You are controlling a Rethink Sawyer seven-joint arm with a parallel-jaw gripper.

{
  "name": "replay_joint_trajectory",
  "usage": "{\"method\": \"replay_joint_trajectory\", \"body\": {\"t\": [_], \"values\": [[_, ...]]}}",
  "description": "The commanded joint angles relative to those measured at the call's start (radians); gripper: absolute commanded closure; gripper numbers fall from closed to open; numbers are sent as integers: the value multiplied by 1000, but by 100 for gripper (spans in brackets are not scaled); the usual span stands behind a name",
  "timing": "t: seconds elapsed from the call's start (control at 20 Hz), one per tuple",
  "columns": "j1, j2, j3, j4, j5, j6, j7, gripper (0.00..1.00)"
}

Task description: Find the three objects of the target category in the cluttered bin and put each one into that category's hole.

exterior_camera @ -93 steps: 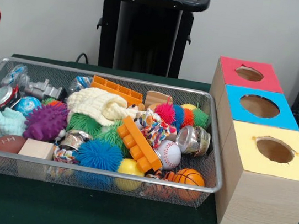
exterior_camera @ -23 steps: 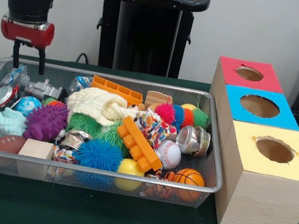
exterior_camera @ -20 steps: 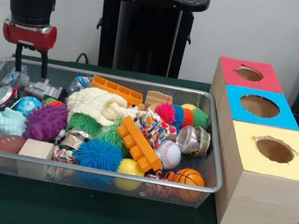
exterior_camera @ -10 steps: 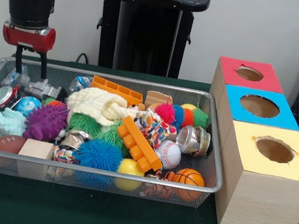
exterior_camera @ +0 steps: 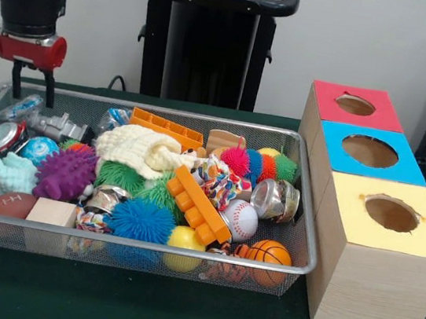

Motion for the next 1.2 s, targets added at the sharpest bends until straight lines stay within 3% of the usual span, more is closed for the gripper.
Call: {"method": "replay_joint_trajectory", "body": {"t": [0.05,1.1,1.15,1.2], "values": [[-23,38,53,-81,-21,40,-68,0],[48,22,-1,-77,7,36,25,0],[47,23,1,-78,12,45,19,100],[45,24,5,-77,15,49,15,100]]}}
